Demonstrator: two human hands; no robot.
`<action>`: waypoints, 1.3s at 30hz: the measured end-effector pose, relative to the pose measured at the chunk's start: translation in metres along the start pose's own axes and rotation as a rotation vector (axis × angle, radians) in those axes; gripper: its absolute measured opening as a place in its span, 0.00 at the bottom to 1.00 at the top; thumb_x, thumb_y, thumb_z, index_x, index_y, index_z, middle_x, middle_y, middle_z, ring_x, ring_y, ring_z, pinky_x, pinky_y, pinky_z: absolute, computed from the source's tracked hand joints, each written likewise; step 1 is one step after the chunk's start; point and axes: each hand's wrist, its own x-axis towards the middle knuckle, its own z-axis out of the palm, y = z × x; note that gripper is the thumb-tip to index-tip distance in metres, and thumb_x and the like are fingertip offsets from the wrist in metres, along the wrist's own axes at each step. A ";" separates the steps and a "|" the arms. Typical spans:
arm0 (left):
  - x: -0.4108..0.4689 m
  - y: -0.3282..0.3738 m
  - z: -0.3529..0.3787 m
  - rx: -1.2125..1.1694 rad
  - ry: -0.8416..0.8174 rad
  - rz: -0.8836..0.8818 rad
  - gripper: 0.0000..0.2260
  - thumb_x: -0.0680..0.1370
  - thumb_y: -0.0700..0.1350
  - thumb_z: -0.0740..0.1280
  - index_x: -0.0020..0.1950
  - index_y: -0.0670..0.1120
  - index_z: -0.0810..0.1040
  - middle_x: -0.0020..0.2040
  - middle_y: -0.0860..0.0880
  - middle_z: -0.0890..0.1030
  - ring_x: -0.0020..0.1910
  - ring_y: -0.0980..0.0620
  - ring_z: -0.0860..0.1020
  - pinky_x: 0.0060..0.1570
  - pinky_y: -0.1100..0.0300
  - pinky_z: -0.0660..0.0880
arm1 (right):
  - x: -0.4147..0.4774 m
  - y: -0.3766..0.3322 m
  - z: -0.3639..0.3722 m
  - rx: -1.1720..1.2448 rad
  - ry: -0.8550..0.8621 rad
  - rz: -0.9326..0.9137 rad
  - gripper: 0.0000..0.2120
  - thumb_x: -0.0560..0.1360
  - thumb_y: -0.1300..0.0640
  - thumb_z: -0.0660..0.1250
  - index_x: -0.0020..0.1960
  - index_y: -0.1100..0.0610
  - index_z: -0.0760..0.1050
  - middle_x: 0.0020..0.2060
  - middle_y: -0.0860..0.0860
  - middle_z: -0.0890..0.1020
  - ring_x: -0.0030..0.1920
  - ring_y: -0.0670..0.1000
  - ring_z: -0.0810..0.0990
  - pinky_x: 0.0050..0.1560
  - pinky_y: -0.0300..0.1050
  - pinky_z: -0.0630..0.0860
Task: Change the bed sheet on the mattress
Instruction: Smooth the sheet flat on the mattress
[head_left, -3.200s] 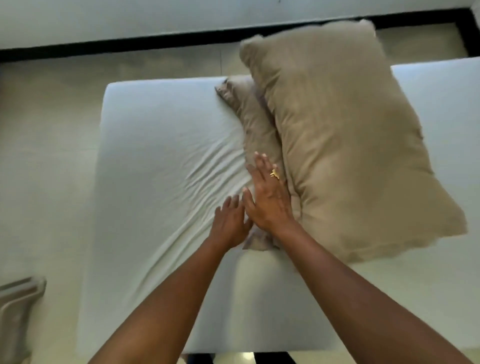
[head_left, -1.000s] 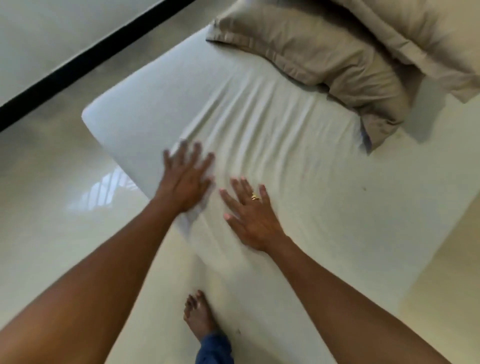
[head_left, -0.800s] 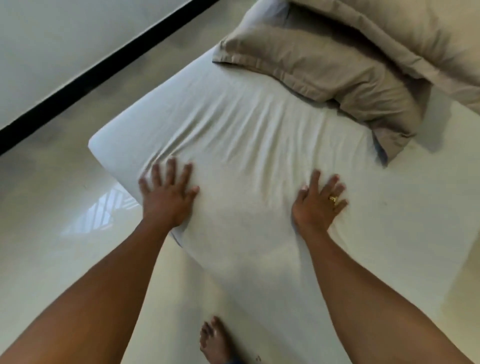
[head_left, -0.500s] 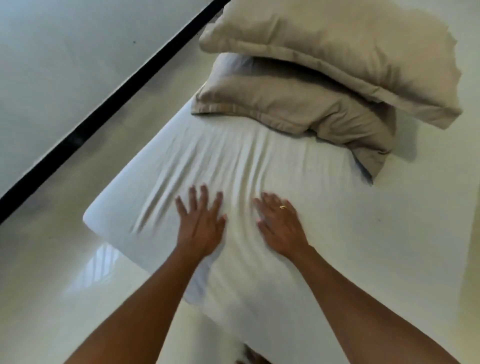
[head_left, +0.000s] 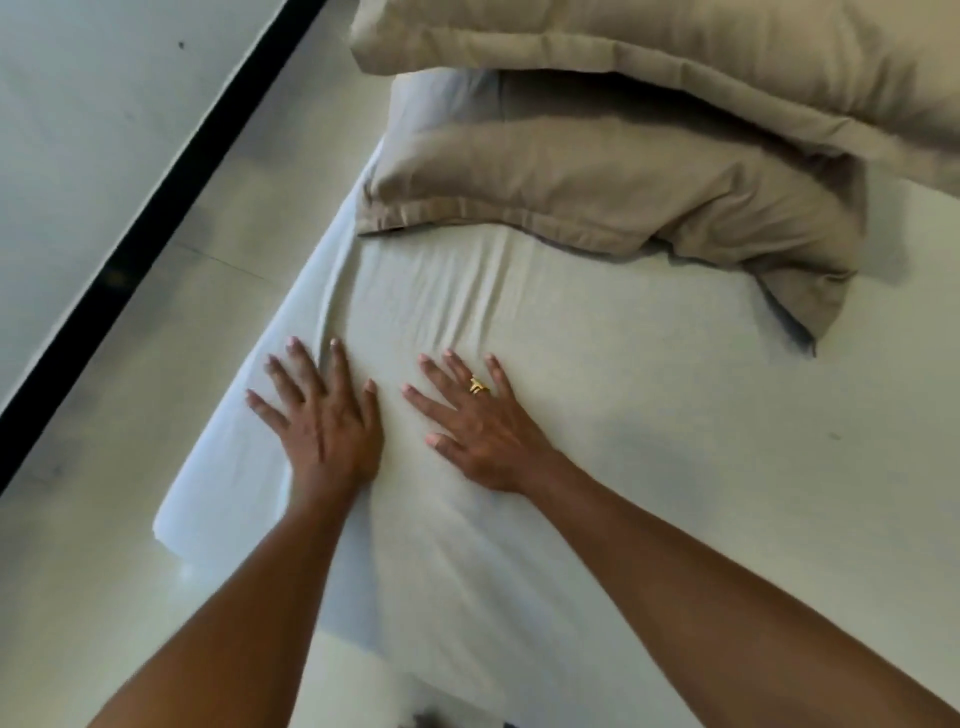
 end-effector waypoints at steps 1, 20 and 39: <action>-0.007 0.009 0.000 -0.006 -0.003 0.110 0.30 0.82 0.62 0.50 0.83 0.53 0.52 0.83 0.40 0.47 0.81 0.37 0.42 0.74 0.28 0.40 | -0.003 0.014 -0.002 0.026 0.053 0.082 0.31 0.81 0.45 0.57 0.82 0.46 0.55 0.83 0.54 0.52 0.82 0.57 0.51 0.77 0.69 0.51; 0.024 -0.140 -0.019 -0.509 -0.093 -0.120 0.23 0.85 0.59 0.48 0.70 0.48 0.73 0.61 0.41 0.80 0.60 0.38 0.77 0.56 0.46 0.73 | 0.125 -0.017 0.001 0.102 0.226 0.802 0.29 0.82 0.45 0.55 0.82 0.48 0.57 0.82 0.53 0.55 0.82 0.59 0.52 0.78 0.65 0.52; 0.066 -0.185 -0.024 -0.703 -0.292 -0.088 0.12 0.82 0.52 0.65 0.50 0.45 0.81 0.43 0.50 0.81 0.47 0.46 0.78 0.47 0.55 0.71 | 0.090 -0.252 0.043 0.122 0.129 0.426 0.27 0.84 0.43 0.53 0.82 0.42 0.54 0.83 0.49 0.49 0.83 0.58 0.45 0.78 0.65 0.49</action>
